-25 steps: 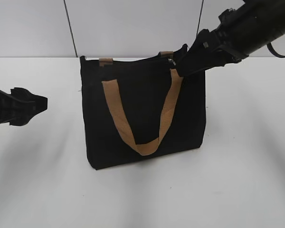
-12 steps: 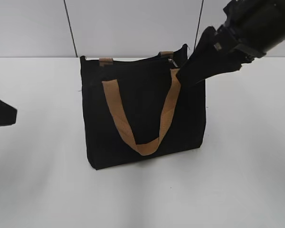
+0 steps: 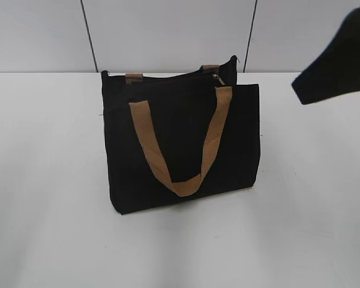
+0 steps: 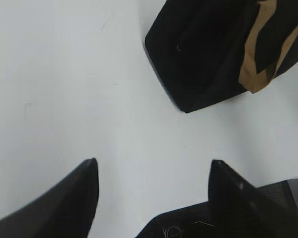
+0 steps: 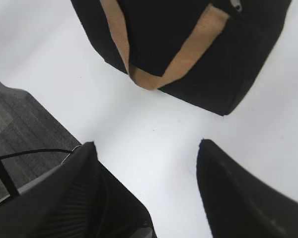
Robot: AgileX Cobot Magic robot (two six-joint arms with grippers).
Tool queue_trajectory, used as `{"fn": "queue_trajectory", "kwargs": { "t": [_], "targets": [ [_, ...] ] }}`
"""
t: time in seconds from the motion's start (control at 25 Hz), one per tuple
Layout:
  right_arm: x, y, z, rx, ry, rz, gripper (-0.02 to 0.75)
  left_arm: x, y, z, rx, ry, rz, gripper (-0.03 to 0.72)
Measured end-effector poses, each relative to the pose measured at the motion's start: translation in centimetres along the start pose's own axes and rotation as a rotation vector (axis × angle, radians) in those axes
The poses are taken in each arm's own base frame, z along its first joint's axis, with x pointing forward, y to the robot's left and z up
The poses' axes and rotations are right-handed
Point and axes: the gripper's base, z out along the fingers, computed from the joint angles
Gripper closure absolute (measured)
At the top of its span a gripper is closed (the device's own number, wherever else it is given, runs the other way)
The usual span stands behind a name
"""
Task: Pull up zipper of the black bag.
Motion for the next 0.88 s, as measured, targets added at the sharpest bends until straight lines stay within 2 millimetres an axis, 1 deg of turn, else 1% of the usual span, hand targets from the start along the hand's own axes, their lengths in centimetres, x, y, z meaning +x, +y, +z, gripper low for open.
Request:
{"fn": "queue_trajectory", "kwargs": {
  "t": [0.12,0.24,0.32,0.36,0.44,0.6,0.76,0.88],
  "targets": [
    [2.6,0.7,-1.0,0.047,-0.023,0.046,0.254,1.2,0.0,-1.6,0.005,-0.017,0.005,0.176],
    [5.6,1.7,-2.1,0.071,-0.052,0.076,0.254,2.3,0.3,-2.7,-0.009,-0.01,0.02,0.181],
    [7.6,2.6,-3.6,0.094,-0.108,0.074,0.254,2.9,0.5,-3.4,-0.034,-0.019,0.036,0.181],
    [8.7,3.2,-4.6,0.115,-0.148,0.067,0.254,3.2,0.7,-3.7,-0.045,-0.025,0.041,0.181],
    [10.7,3.8,-6.1,0.175,-0.204,0.064,0.254,3.6,0.8,-4.3,-0.052,-0.055,0.047,0.181],
    [15.2,4.3,-7.9,0.314,-0.264,0.113,0.254,4.8,0.9,-4.9,-0.047,-0.098,0.049,0.181],
    [19.7,5.0,-9.0,0.4,-0.339,0.136,0.254,6.5,1.2,-5.1,-0.044,-0.122,0.05,0.181],
    [22.3,5.4,-8.9,0.421,-0.371,0.134,0.254,7.5,1.3,-5.4,-0.04,-0.156,0.051,0.182]
  ]
}}
